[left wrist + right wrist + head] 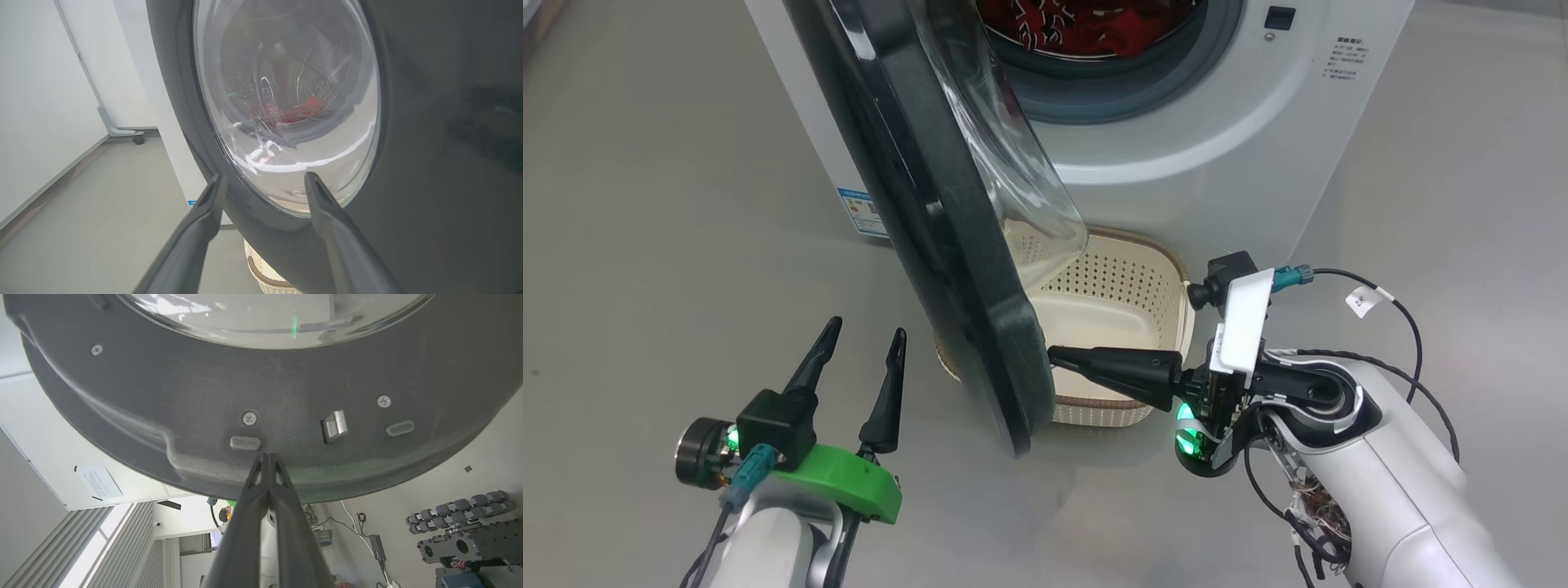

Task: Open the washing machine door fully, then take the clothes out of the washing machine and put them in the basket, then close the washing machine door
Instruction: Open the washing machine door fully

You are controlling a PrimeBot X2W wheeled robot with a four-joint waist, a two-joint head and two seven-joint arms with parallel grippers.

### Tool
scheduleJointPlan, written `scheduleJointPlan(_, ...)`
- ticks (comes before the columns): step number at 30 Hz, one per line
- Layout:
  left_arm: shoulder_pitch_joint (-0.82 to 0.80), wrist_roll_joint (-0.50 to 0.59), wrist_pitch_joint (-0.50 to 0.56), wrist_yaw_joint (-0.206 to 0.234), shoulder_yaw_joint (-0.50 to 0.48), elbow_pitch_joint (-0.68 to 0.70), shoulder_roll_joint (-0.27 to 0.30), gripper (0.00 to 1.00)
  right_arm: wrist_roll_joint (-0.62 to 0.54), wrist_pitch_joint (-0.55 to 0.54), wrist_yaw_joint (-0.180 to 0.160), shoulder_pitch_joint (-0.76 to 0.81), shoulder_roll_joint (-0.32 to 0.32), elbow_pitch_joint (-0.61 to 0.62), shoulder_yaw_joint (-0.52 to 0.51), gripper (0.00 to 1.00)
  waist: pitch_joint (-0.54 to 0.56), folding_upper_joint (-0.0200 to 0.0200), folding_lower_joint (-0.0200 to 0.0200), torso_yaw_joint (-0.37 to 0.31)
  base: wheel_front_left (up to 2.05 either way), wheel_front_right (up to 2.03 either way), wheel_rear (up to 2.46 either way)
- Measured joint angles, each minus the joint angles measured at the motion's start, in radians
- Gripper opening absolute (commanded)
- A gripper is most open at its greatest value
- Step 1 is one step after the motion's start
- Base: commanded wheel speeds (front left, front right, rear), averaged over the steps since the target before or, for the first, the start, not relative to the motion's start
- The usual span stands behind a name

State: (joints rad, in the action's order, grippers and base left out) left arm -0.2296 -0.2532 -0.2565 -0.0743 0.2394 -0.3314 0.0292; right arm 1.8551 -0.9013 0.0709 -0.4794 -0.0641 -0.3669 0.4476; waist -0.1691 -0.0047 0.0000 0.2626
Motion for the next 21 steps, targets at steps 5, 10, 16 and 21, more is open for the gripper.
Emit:
scheduleJointPlan(5, 0.007, 0.0, 0.0, 0.0, -0.001, 0.0, 0.0, 1.0, 0.024, 0.002, 0.0, 0.005, -0.002, 0.016, 0.035, 0.0, 0.007, 0.0, 0.0, 0.004, 0.0, 0.0, 0.0)
scheduleJointPlan(10, 0.009, 0.0, 0.0, 0.0, -0.001, 0.001, 0.0, 1.0, 0.039, 0.018, 0.0, 0.01, -0.002, 0.022, 0.054, 0.0, 0.011, 0.0, 0.0, 0.005, 0.0, 0.0, 0.0)
scheduleJointPlan(16, 0.01, 0.0, 0.0, 0.0, -0.001, 0.002, 0.0, 1.0, 0.054, 0.051, 0.0, 0.012, 0.0, 0.029, 0.062, 0.0, 0.014, 0.0, 0.0, 0.003, 0.0, 0.0, 0.0)
scheduleJointPlan(21, 0.012, 0.0, 0.0, 0.008, -0.006, 0.003, 0.0, 1.0, 0.061, 0.104, 0.013, 0.021, 0.002, 0.03, 0.014, 0.0, 0.016, 0.0, 0.0, -0.003, 0.0, 0.0, 0.0)
